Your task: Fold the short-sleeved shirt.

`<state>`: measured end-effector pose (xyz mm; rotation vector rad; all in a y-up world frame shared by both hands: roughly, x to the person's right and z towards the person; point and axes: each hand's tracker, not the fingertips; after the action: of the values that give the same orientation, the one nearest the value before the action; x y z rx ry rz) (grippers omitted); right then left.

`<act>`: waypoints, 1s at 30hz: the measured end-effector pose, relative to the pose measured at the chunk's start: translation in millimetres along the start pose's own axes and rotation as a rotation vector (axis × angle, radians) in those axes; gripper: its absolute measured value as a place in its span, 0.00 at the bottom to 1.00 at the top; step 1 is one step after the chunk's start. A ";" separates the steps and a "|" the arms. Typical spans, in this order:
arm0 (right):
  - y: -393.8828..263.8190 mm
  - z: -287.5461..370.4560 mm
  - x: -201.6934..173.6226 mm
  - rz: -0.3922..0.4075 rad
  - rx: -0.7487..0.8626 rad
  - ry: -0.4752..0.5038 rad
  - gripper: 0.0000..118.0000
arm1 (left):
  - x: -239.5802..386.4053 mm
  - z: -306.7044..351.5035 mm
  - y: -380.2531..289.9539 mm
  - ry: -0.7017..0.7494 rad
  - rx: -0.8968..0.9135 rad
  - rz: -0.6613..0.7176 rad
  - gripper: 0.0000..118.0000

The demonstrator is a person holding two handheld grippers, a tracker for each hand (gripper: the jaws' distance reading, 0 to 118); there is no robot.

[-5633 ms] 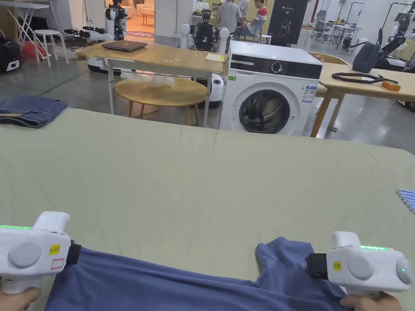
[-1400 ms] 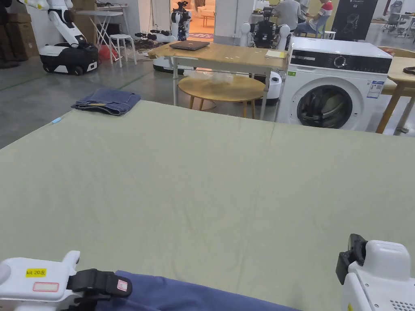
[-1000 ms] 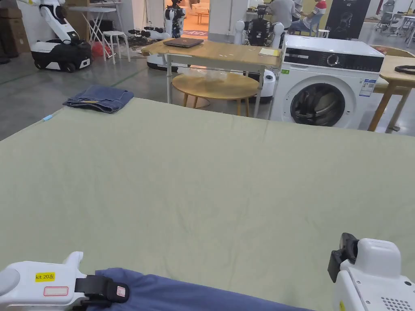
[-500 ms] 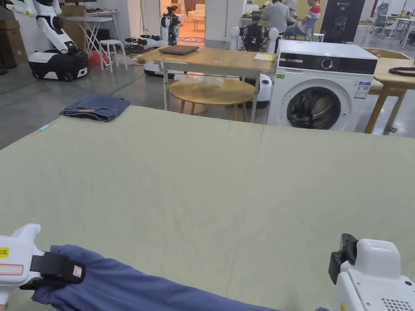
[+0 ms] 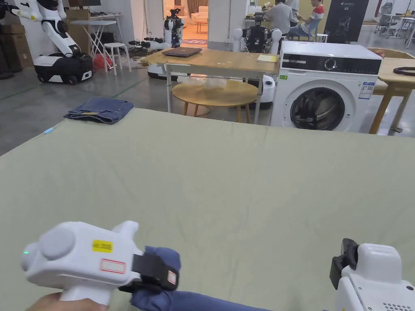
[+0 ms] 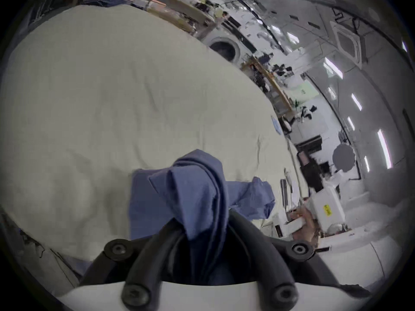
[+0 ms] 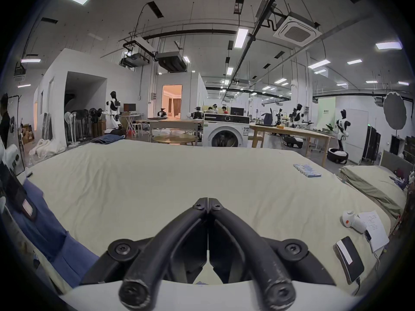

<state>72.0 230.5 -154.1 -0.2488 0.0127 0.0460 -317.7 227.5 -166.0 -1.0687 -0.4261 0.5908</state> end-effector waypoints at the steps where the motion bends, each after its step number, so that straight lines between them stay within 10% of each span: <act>1: -1.0 0.0 0.7 -0.001 -0.002 -0.002 0.00 | 4.1 -16.3 -0.3 0.013 -0.019 0.004 0.02; 11: -11.7 1.2 10.3 0.013 -0.027 -0.027 0.00 | 16.1 -143.2 -28.1 0.256 -0.205 -0.019 0.04; 17: -11.2 2.2 10.5 0.014 -0.038 -0.027 0.00 | 25.9 -125.7 -28.2 0.130 -0.177 0.021 0.45; 25: -12.2 3.4 9.8 0.008 -0.035 -0.023 0.00 | 35.3 -57.2 -19.3 -0.034 -0.042 -0.020 0.43; 30: -13.9 3.8 11.9 -0.001 -0.042 -0.024 0.00 | 11.2 -49.4 -16.1 -0.037 0.020 0.020 0.12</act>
<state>84.6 218.5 -147.2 -0.2903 -0.0121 0.0486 -276.0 195.1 -172.0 -1.0450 -0.4407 0.6324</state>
